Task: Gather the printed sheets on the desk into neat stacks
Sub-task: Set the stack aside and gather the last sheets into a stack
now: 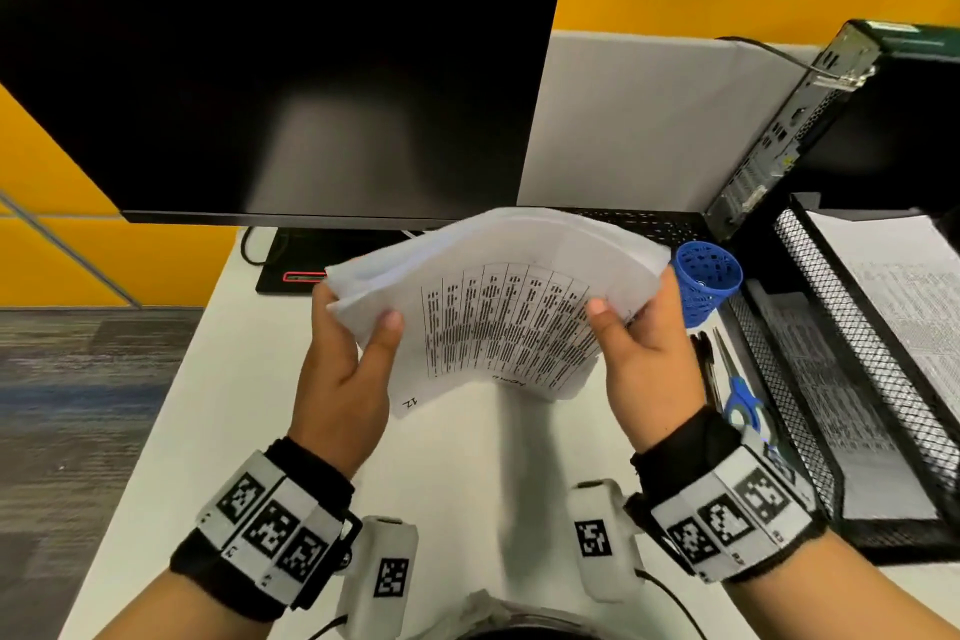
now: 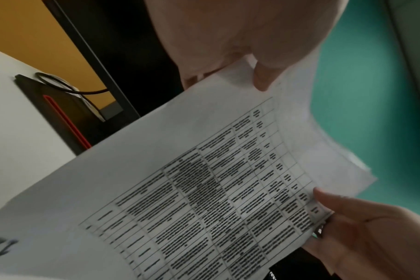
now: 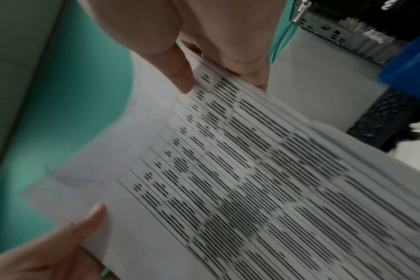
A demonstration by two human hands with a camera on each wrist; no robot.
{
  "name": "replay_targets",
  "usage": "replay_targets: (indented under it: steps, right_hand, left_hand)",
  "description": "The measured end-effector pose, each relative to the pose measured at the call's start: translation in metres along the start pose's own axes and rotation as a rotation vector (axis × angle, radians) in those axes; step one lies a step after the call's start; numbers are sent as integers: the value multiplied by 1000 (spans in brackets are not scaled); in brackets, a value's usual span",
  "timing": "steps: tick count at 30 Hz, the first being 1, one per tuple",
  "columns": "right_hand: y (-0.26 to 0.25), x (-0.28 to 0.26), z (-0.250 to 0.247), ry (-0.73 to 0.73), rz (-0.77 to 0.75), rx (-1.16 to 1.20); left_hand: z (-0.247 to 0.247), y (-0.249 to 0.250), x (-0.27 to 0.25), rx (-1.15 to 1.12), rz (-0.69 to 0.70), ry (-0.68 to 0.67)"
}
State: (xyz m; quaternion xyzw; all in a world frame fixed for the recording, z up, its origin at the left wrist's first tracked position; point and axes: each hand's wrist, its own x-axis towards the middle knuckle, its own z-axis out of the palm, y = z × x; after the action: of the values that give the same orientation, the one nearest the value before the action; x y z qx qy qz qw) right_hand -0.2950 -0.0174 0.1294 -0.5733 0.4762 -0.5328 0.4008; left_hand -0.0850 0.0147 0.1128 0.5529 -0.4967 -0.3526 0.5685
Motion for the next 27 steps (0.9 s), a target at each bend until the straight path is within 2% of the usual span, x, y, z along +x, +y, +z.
replay_targets:
  steps: [4,10,16,20,24,27]
  right_hand:
    - [-11,10,0,52,-101,19]
    - [4,11,7,50,47,-75]
    - [-4,7,2,51,5,-71]
    - [18,0,1,16,134,-84]
    - [37,-10,0,-65,294,-182]
    - [40,-13,-9,-81,296,-198]
  left_hand:
    - [4,12,4,28,49,63]
    - [9,2,6,35,-10,64]
    - [1,-2,4,-9,-4,71]
    - [4,-20,-2,8,-151,35]
    - [5,-36,-6,-3,-364,-87]
    - [0,-40,-7,-17,-405,-55]
